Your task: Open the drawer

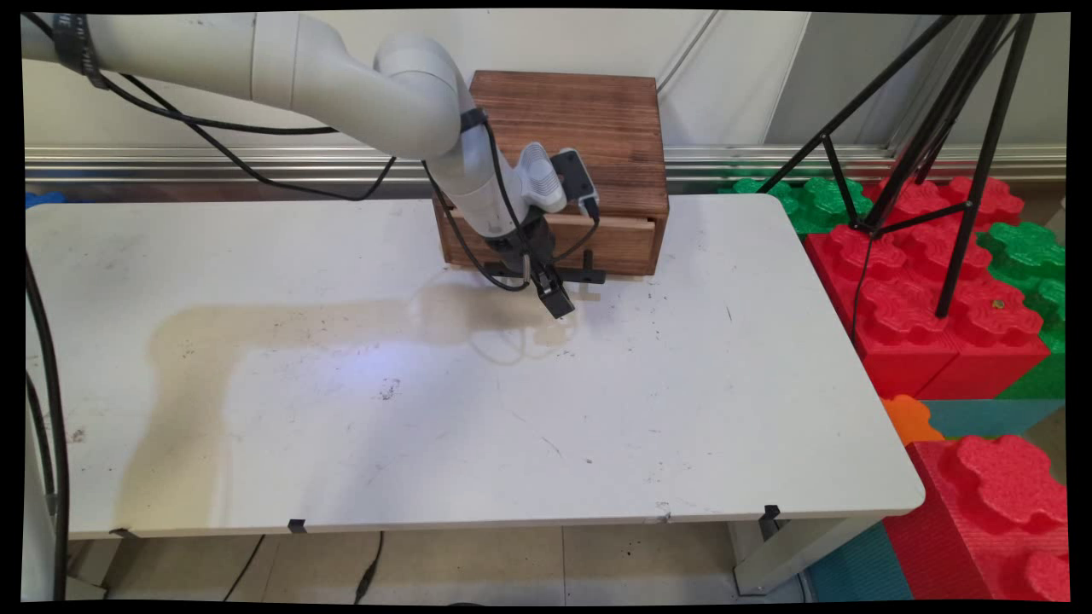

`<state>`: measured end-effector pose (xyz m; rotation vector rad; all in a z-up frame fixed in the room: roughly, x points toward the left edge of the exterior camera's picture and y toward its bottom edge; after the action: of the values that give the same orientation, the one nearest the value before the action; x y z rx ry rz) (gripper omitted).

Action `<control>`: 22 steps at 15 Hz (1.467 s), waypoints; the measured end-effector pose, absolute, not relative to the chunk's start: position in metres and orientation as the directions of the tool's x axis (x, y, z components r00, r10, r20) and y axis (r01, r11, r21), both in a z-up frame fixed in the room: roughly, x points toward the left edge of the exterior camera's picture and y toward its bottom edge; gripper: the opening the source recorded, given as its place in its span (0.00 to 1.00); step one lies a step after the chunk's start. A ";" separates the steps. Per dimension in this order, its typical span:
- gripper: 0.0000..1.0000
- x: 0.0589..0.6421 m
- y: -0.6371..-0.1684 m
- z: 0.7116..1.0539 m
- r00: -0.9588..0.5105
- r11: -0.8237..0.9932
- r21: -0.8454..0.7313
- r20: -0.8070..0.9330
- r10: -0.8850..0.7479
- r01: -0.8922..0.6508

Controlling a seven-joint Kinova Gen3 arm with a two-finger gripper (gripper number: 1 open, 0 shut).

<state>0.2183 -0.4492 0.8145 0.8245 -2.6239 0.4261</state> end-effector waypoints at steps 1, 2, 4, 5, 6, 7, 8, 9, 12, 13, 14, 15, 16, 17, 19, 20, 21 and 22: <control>1.00 0.217 -0.449 0.813 -0.766 0.784 -0.173 0.415 -0.490 -0.596; 1.00 0.216 -0.448 0.811 -0.765 0.783 -0.170 0.413 -0.494 -0.598; 1.00 0.213 -0.444 0.809 -0.762 0.781 -0.163 0.409 -0.502 -0.602; 1.00 0.212 -0.442 0.808 -0.761 0.781 -0.159 0.407 -0.505 -0.604; 1.00 0.211 -0.439 0.808 -0.760 0.781 -0.156 0.405 -0.508 -0.605; 1.00 0.210 -0.436 0.807 -0.758 0.780 -0.152 0.404 -0.512 -0.607; 1.00 0.209 -0.433 0.807 -0.757 0.780 -0.147 0.402 -0.515 -0.608; 1.00 0.208 -0.429 0.807 -0.756 0.780 -0.142 0.400 -0.518 -0.609; 1.00 0.203 -0.416 0.807 -0.755 0.783 -0.127 0.394 -0.524 -0.610; 1.00 0.202 -0.412 0.807 -0.755 0.784 -0.122 0.391 -0.526 -0.609; 1.00 0.200 -0.407 0.808 -0.756 0.785 -0.118 0.389 -0.527 -0.608; 1.00 0.199 -0.402 0.808 -0.756 0.786 -0.114 0.386 -0.528 -0.607; 1.00 0.198 -0.397 0.808 -0.757 0.787 -0.110 0.383 -0.529 -0.606; 1.00 0.196 -0.393 0.808 -0.758 0.789 -0.107 0.380 -0.530 -0.605; 1.00 0.194 -0.384 0.808 -0.760 0.792 -0.101 0.375 -0.530 -0.602; 1.00 0.193 -0.379 0.808 -0.761 0.793 -0.099 0.373 -0.531 -0.601; 1.00 0.191 -0.375 0.808 -0.763 0.795 -0.097 0.371 -0.530 -0.599; 1.00 0.190 -0.371 0.808 -0.764 0.796 -0.094 0.369 -0.529 -0.597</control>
<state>0.1896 -0.3710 0.8080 0.8604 -2.6606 0.2953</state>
